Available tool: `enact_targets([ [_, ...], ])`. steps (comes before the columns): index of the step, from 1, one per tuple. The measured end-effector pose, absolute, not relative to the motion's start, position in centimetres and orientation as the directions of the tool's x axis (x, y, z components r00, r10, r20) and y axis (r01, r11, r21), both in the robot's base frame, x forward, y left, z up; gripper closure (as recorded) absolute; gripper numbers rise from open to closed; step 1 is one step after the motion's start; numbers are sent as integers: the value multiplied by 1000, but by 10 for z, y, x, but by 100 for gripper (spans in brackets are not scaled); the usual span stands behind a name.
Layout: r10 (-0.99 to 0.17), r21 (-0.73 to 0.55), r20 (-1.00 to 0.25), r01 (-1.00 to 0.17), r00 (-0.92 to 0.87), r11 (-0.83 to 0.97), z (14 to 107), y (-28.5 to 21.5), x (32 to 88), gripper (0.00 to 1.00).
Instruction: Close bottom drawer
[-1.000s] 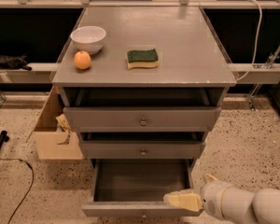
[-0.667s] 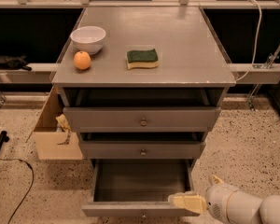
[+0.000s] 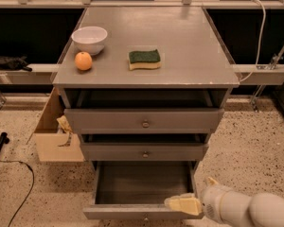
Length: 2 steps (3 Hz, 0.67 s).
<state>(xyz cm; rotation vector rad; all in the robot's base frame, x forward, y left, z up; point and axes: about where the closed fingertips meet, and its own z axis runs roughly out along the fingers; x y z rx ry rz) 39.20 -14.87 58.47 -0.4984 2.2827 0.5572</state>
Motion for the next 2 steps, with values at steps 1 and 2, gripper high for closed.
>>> enact_targets([
  [1,-279,196,-657,-516,-700,834,517,-140,392,0],
  [2,-282,183,-539,-437,-794,880,439,-156,376,0],
])
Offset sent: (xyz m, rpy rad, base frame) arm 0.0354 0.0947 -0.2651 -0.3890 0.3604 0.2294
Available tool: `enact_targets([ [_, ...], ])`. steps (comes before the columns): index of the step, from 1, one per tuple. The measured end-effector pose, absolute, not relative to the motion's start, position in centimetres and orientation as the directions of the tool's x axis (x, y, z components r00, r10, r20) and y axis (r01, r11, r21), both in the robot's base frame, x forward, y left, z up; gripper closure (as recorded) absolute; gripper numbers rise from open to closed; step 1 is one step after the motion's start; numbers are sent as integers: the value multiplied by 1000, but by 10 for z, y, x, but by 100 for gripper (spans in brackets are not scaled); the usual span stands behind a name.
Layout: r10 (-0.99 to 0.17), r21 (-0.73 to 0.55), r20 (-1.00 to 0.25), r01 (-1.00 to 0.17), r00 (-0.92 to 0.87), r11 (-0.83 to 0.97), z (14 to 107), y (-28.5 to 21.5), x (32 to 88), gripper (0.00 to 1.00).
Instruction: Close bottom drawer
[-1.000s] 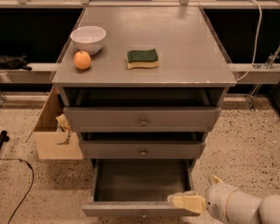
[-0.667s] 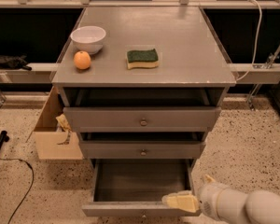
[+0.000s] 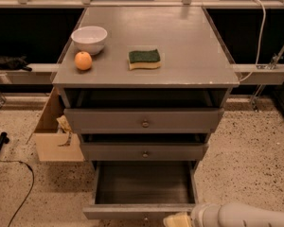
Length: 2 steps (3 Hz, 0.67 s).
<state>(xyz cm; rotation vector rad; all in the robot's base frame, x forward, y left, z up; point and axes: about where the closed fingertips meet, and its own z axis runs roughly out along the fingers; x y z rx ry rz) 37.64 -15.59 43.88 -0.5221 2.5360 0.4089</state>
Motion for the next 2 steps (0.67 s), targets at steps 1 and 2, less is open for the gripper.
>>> enact_targets([
  [1,-299,140,-423,-388,-855,911,371,-158,370,0],
  [2,-368,128,-401,-449,-839,884,357,-127,380,0],
])
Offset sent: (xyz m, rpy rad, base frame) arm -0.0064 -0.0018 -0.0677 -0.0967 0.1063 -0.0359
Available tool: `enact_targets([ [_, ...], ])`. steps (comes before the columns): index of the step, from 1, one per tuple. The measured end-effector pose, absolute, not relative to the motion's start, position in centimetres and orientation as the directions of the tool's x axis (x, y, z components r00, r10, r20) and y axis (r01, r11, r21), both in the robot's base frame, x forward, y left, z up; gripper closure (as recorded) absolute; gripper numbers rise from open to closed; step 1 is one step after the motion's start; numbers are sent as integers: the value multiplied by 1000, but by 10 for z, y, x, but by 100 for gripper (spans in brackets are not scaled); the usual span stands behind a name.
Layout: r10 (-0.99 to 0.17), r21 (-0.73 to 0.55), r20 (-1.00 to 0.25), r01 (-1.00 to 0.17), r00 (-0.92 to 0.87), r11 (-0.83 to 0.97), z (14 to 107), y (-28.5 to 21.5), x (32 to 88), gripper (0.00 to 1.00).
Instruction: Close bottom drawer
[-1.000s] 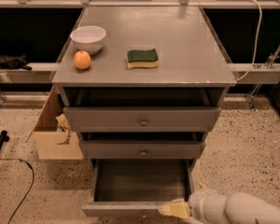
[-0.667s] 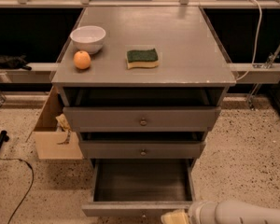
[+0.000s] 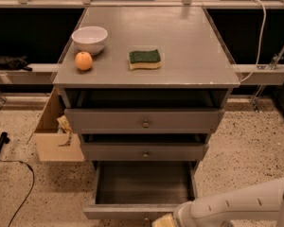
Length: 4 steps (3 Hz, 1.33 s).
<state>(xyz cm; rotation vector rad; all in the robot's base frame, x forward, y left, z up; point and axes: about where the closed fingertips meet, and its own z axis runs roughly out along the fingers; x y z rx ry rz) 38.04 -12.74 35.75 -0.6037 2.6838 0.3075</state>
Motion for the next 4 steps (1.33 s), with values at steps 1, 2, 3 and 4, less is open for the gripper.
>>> enact_targets([
  [1,-365,154,-426,-464,-828,873,362,-127,380,0],
  [2,-365,190,-492,-507,-790,841,363,-127,380,0],
  [3,-350,179,-602,-548,-718,817,362,-150,374,0],
  [4,-350,179,-601,-548,-718,817,362,-149,374,0],
])
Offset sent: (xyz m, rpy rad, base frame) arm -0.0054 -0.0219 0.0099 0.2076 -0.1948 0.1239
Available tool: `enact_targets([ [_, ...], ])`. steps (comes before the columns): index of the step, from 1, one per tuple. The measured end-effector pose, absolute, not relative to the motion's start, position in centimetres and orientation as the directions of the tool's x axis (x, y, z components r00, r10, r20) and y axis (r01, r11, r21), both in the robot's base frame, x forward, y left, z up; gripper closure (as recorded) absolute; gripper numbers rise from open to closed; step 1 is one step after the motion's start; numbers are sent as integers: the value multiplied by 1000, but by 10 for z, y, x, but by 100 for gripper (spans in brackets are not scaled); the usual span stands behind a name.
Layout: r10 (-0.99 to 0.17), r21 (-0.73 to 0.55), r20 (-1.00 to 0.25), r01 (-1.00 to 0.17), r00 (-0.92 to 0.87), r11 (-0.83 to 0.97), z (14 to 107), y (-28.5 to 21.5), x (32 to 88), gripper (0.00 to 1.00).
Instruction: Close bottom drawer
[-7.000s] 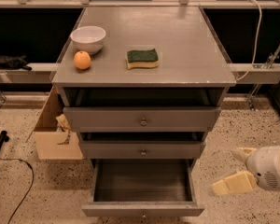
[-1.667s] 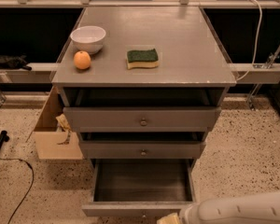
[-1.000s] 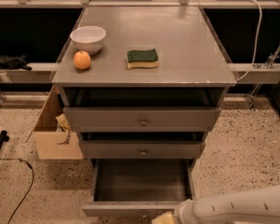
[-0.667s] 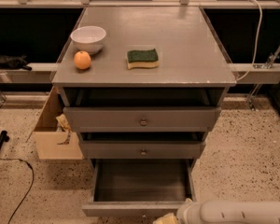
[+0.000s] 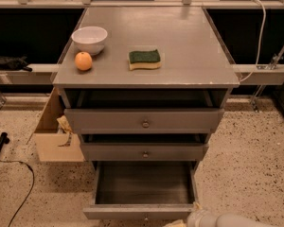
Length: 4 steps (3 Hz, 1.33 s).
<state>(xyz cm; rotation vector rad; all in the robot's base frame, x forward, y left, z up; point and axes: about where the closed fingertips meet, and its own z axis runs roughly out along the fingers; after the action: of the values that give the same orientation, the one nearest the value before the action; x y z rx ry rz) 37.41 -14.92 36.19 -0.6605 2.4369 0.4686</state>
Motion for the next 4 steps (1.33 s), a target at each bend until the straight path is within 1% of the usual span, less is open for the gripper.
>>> enact_targets([
  [1,-394,138,-629,-595,-670,791,361,-150,380,0],
  [2,-465,79,-647,-661,-604,746,357,-153,392,0],
  [3,-568,1,-625,-728,-536,686,350,-159,402,0],
  [4,-697,-109,-547,-786,-464,609,348,-152,397,0],
])
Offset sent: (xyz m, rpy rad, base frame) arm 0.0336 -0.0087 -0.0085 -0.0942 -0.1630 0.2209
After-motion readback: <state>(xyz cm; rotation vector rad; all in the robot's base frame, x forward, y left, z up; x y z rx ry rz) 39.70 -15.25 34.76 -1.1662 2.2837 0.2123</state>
